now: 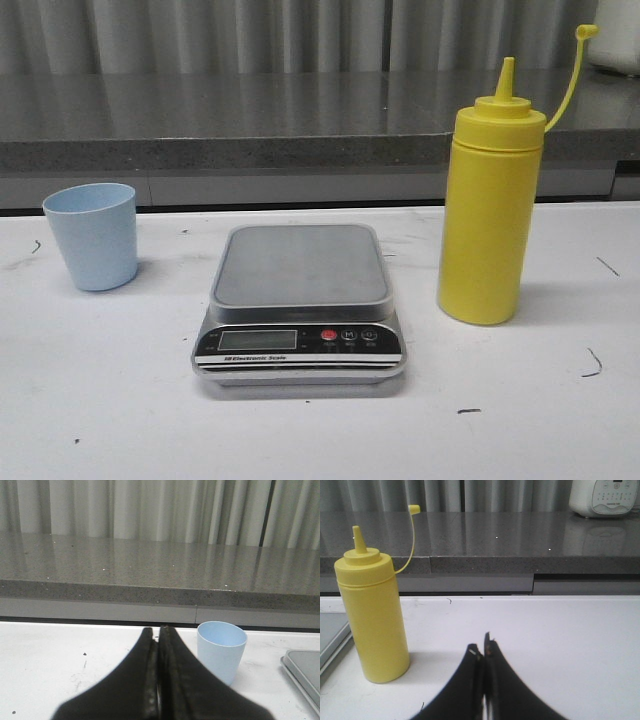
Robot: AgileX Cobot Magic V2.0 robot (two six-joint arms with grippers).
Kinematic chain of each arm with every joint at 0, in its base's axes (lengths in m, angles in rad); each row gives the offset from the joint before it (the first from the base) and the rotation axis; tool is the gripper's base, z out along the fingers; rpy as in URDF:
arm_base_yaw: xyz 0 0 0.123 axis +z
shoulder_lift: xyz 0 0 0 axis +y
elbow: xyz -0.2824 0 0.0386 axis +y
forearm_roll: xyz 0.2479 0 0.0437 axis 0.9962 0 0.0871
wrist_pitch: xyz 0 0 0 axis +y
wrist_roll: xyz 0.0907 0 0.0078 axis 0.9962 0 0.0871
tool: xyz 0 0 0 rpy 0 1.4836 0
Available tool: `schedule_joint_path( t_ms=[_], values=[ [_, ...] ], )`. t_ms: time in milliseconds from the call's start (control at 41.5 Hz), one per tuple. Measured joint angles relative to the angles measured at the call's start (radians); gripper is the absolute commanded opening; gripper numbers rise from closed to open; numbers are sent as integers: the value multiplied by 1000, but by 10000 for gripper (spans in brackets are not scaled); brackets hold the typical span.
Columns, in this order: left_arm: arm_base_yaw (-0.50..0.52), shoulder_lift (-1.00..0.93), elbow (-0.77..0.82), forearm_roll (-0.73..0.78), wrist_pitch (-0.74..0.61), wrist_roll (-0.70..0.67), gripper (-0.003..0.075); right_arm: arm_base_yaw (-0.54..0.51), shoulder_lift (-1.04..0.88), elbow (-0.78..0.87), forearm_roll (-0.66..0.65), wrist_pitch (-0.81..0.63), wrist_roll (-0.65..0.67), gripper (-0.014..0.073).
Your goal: Pour seasoning into cup on scale with both arms
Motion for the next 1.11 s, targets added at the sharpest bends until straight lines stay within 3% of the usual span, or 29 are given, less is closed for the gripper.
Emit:
schedule_joint_path(
  t_ms=[748,917,1109],
  values=[
    [0,0,0,0,0,0,-20,0,0,0,0,0,0,-68],
    [0,0,0,0,-56,0,-20,0,0,0,0,-17,0,-68],
    [0,0,-57,0,-50,0,-20,0,0,-123,-27,94,0,-68]
  ],
)
